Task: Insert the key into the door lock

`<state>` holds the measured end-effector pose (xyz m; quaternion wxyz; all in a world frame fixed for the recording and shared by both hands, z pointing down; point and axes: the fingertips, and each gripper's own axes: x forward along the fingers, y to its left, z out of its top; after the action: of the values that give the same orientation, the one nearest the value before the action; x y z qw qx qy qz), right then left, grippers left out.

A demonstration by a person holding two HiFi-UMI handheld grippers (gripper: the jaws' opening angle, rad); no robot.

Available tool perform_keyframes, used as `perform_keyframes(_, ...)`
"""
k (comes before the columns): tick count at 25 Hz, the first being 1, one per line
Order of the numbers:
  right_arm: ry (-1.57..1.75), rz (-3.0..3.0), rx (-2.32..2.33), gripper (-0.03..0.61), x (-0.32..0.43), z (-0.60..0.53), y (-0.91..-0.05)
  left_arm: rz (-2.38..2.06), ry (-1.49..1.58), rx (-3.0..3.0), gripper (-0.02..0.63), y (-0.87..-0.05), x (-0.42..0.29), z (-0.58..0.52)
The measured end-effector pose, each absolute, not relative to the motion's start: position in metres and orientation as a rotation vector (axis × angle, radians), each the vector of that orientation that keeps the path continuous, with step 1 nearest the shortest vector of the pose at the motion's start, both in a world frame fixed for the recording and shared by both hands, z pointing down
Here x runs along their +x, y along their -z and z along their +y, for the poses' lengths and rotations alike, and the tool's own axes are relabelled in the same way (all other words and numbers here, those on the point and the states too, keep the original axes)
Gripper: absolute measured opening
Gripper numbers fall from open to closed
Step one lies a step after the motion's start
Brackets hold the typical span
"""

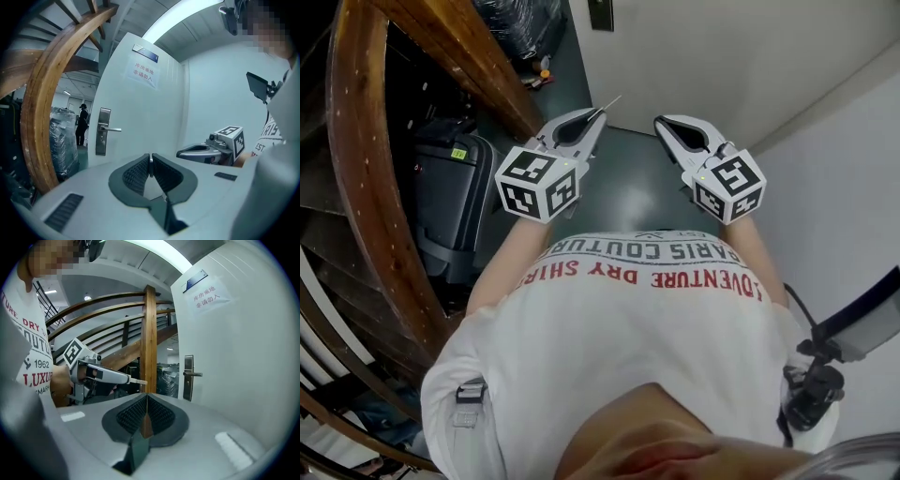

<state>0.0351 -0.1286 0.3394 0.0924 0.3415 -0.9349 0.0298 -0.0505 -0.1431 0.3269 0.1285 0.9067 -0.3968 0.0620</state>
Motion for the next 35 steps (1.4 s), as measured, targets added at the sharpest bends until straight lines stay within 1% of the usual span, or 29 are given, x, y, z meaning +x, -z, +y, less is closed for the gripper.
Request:
perform_keyframes(4, -0.076, -2.766, 1.013, 0.003, 0.033, -0.166, -0.332, -1.141, -0.171, 2.638, 0.023, -0.320, -0.054, -0.181)
perform_keyframes(11, -0.089, -2.737, 1.025, 0.003, 0.044, -0.225, -0.360, -1.140, -0.178, 2.625, 0.023, -0.342, -0.052, -0.240)
perform_keyframes(20, -0.035, -2.711, 1.049, 0.008, 0.042, -0.348, -0.361, -1.139, -0.195, 2.583, 0.023, -0.364, -0.061, -0.341)
perform_keyframes(24, 0.047, -2.714, 1.062, 0.029, 0.038, -0.393, -0.348, -1.152, -0.195, 2.588, 0.023, -0.366, -0.069, -0.371)
perform_keyframes(30, 0.115, -2.696, 1.065, 0.083, 0.037, -0.456, -0.348, -1.144, -0.181, 2.530, 0.023, -0.395, -0.072, -0.397)
perform_keyframes(35, 0.103, -2.688, 1.091, 0.149, 0.044, -0.503, -0.352, -1.141, -0.179, 2.502, 0.023, -0.409, -0.069, -0.413)
